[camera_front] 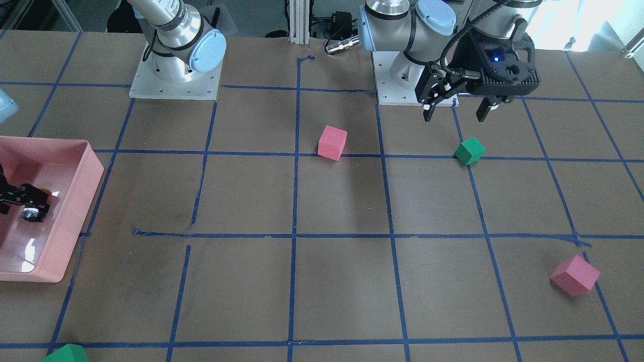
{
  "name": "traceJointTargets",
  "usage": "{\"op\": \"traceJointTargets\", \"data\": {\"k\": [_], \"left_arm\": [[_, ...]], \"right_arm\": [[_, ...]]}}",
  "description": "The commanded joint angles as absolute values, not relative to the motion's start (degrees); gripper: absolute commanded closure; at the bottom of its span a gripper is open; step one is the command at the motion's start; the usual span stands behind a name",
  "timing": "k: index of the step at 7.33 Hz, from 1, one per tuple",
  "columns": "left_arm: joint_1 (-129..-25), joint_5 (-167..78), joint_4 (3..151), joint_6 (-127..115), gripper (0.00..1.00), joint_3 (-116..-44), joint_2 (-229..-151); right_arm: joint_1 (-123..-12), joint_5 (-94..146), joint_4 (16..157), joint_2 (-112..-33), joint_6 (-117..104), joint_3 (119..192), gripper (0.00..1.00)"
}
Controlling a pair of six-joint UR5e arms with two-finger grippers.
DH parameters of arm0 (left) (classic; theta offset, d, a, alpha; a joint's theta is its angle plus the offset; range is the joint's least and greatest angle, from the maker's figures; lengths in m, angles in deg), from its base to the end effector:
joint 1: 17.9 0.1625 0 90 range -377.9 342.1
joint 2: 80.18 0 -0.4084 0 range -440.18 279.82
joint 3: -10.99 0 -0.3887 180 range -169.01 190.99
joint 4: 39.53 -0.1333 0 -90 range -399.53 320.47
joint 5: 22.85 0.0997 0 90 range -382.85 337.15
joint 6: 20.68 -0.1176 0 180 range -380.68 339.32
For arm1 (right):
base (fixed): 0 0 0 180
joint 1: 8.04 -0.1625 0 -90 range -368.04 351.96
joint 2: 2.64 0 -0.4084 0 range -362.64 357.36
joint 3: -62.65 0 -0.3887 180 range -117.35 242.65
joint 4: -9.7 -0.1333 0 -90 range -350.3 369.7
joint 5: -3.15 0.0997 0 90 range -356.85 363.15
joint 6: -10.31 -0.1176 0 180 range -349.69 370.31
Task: Align button upright
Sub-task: 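Lower the right gripper into the tray and grasp the black button switch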
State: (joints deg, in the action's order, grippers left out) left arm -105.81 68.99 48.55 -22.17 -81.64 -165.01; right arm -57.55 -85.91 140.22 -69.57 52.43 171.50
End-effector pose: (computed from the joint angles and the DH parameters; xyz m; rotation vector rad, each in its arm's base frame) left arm -0.1127 -0.4645 0.4770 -0.0182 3.1047 -0.1193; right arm -0.2517 -0.5031 0.1586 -0.0440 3.1128 0.0117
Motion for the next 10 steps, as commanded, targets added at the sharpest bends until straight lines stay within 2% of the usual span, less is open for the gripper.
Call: {"op": "traceJointTargets", "data": {"k": [1, 4, 5, 6, 7, 10], "left_arm": [[-105.79, 69.00, 48.53, -22.17, 0.00, -81.64, -164.99], [-105.79, 69.00, 48.53, -22.17, 0.00, -81.64, -164.99], [-105.79, 69.00, 48.53, -22.17, 0.00, -81.64, -164.99], [-105.79, 69.00, 48.62, -22.17, 0.00, -81.64, -164.99], [-105.79, 69.08, 48.62, -22.17, 0.00, -81.64, -164.99], [-105.79, 69.00, 48.62, -22.17, 0.00, -81.64, -164.99]], "right_arm": [[-57.53, -86.15, 140.66, -69.35, 52.41, 172.24, 0.00], [-57.53, -87.10, 140.66, -69.26, 52.41, 172.86, 0.08], [-57.61, -88.24, 140.57, -69.26, 52.58, 172.95, 0.34], [-57.62, -88.43, 140.40, -69.34, 53.19, 172.86, 0.76], [-57.53, -88.00, 139.96, -69.52, 52.59, 172.86, 1.00], [-57.62, -87.99, 139.87, -70.13, 52.67, 171.99, 1.00]]}}
